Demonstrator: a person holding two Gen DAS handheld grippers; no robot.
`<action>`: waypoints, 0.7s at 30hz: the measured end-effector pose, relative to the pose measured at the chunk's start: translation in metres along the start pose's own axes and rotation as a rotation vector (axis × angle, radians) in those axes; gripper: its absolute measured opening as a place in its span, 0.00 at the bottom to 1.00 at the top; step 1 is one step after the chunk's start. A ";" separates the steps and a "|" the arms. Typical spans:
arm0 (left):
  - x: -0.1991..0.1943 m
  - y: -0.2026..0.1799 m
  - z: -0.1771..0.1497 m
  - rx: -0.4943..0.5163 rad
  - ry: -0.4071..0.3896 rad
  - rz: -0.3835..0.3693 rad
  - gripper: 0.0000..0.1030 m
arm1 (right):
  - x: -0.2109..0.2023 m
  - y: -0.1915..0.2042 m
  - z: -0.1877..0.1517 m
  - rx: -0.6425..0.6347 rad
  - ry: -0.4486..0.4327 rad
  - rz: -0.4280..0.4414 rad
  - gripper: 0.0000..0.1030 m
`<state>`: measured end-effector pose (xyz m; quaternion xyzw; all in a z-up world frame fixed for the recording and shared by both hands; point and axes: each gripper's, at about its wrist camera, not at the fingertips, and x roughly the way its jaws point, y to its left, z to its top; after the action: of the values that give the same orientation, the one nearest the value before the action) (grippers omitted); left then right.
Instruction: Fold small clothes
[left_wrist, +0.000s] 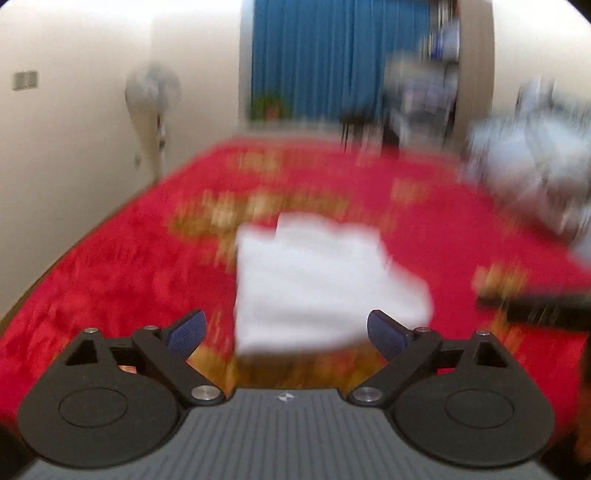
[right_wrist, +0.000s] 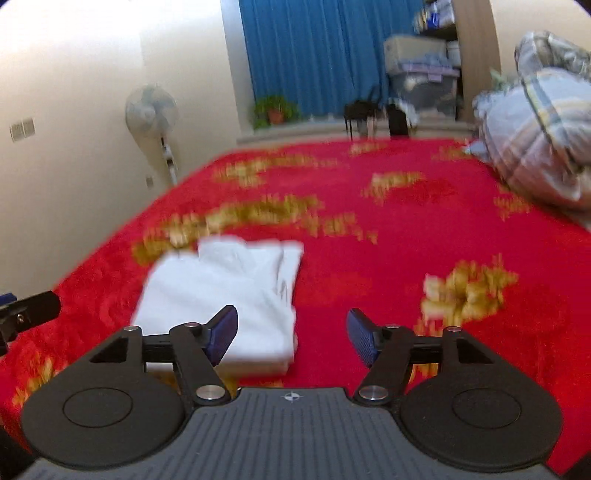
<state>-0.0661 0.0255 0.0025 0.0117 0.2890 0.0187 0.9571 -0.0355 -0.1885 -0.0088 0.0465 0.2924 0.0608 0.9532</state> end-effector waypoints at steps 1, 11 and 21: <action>0.005 0.001 0.000 -0.006 0.015 0.005 0.93 | 0.004 0.001 -0.001 -0.015 0.005 -0.006 0.65; 0.038 0.007 0.006 -0.069 0.087 0.051 0.93 | 0.033 0.018 -0.004 -0.074 0.054 0.016 0.65; 0.043 0.001 0.007 -0.083 0.074 0.032 0.93 | 0.032 0.029 -0.003 -0.090 0.062 0.024 0.65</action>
<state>-0.0265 0.0283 -0.0148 -0.0243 0.3231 0.0465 0.9449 -0.0134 -0.1553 -0.0258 0.0053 0.3183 0.0867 0.9440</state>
